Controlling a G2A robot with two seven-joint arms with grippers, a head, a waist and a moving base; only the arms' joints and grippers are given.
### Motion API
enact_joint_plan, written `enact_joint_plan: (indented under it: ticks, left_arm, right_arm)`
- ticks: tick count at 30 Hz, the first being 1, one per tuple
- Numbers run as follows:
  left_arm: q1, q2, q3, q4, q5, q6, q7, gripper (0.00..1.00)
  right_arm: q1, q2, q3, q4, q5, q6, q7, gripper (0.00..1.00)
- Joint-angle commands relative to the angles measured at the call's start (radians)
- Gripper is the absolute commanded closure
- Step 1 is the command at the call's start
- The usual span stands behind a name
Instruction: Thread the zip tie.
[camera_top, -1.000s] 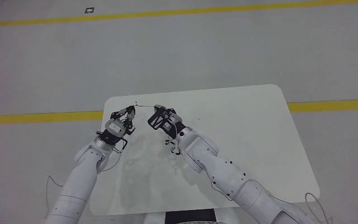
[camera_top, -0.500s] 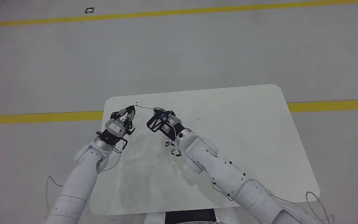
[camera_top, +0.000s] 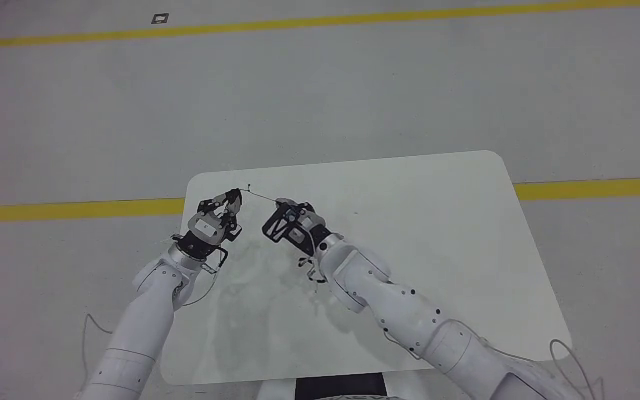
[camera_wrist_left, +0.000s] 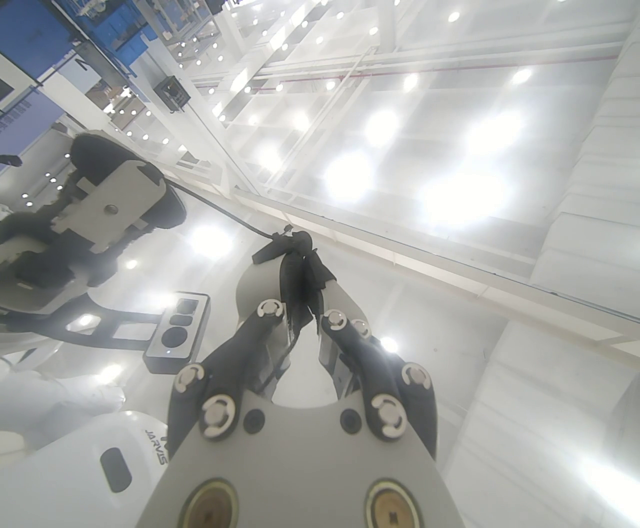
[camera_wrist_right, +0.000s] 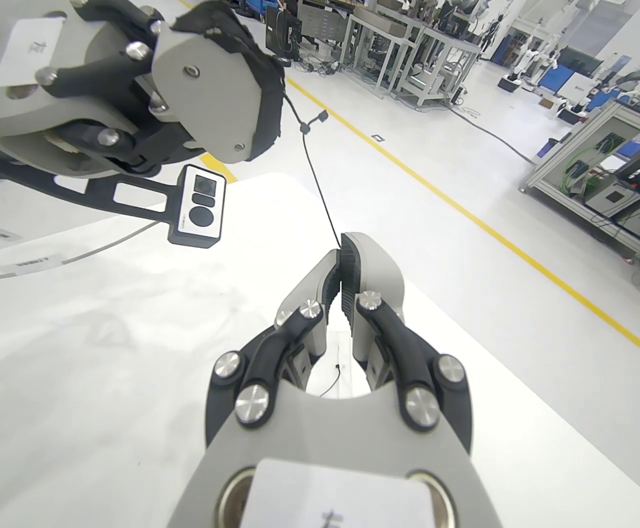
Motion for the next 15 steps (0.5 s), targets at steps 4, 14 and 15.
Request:
enact_joint_plan:
  ticks: [4,14,15]
  left_arm:
    - [0.0,0.0,0.0,0.0,0.0,0.0,0.0,1.0]
    - [0.0,0.0,0.0,0.0,0.0,0.0,0.0,1.0]
    - [0.0,0.0,0.0,0.0,0.0,0.0,0.0,1.0]
  right_arm:
    - [0.002,0.01,-0.008,-0.006,0.0,0.01,0.007,1.0]
    - [-0.007,0.026,-0.007,-0.041,0.0,0.08,-0.045,1.0]
    - [-0.006,0.028,-0.01,-0.042,0.0,0.085,-0.049,1.0]
